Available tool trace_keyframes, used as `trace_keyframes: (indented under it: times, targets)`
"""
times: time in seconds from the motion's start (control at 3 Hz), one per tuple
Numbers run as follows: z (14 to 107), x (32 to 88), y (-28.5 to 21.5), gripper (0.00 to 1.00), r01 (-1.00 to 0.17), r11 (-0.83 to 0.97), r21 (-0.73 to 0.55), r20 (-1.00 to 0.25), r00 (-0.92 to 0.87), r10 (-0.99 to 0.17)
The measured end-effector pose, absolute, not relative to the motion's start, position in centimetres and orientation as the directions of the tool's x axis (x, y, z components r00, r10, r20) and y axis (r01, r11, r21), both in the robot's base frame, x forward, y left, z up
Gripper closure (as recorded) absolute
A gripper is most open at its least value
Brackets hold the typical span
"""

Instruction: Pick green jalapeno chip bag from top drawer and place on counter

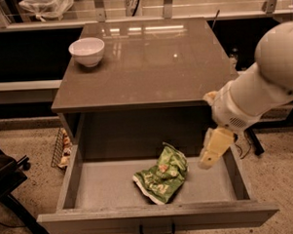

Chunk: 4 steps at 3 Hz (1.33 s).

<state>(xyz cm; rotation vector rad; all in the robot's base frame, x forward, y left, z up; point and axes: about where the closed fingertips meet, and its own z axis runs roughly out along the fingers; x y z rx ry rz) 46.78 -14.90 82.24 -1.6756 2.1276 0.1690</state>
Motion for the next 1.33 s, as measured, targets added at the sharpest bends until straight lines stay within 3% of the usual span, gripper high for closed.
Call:
trace_keyframes:
  times: [0.67,1.33]
  targets:
    - [72.5,49.8,-11.3,0.0,-0.937,0.331,-0.114,-0.477,-0.241,-0.845]
    - [64.7,49.9,-9.2,0.0,-0.938,0.342,-0.063,-0.442,-0.281,-0.852]
